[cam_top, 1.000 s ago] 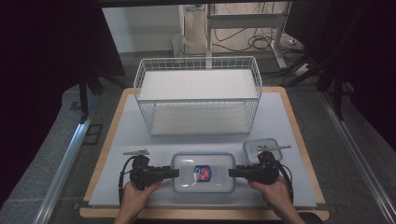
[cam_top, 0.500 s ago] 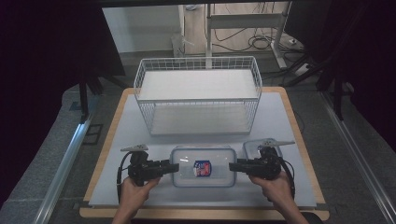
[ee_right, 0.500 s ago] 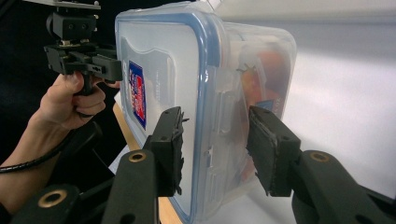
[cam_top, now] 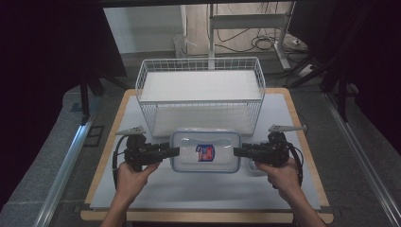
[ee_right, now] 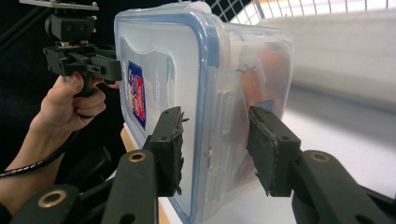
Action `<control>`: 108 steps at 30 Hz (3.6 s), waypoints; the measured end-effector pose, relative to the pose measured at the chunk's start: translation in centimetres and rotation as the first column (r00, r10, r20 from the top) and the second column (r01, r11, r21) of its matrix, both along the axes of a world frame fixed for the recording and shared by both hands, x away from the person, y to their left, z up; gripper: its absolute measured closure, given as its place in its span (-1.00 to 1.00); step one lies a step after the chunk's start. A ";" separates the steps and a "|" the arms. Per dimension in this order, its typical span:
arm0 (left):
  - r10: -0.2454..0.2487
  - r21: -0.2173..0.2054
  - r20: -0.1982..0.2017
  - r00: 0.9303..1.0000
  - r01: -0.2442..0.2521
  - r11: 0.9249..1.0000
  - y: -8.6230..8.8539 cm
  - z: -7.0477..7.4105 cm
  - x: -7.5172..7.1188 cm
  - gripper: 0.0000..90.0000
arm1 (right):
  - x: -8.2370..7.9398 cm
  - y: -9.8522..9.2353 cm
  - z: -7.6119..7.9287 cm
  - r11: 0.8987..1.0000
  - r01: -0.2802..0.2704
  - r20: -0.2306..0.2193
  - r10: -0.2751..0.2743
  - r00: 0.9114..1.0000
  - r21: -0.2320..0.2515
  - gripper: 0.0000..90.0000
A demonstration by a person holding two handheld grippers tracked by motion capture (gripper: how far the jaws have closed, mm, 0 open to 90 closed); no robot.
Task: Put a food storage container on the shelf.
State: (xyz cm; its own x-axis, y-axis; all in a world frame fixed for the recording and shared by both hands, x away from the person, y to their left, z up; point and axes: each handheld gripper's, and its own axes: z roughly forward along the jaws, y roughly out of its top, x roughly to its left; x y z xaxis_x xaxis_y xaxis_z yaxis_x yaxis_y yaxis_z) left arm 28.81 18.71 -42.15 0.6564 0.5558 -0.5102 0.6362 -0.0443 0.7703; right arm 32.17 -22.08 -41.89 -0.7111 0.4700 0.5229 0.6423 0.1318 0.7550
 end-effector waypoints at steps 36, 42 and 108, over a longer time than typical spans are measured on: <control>0.012 -0.035 0.048 0.999 -0.010 0.999 1.5 9.7 9.5 0.14 | 8.9 1.7 10.6 0.999 0.034 0.098 -0.037 0.995 0.028 0.25; 0.014 -0.033 0.031 0.999 -0.013 0.999 1.3 10.4 11.7 0.13 | 10.7 1.7 11.7 0.998 0.062 0.099 -0.064 0.993 0.029 0.24; 0.239 0.035 0.158 0.958 -0.248 0.968 1.4 10.5 14.6 -0.18 | 16.2 3.4 11.7 0.973 0.226 0.236 -0.211 0.949 -0.038 0.14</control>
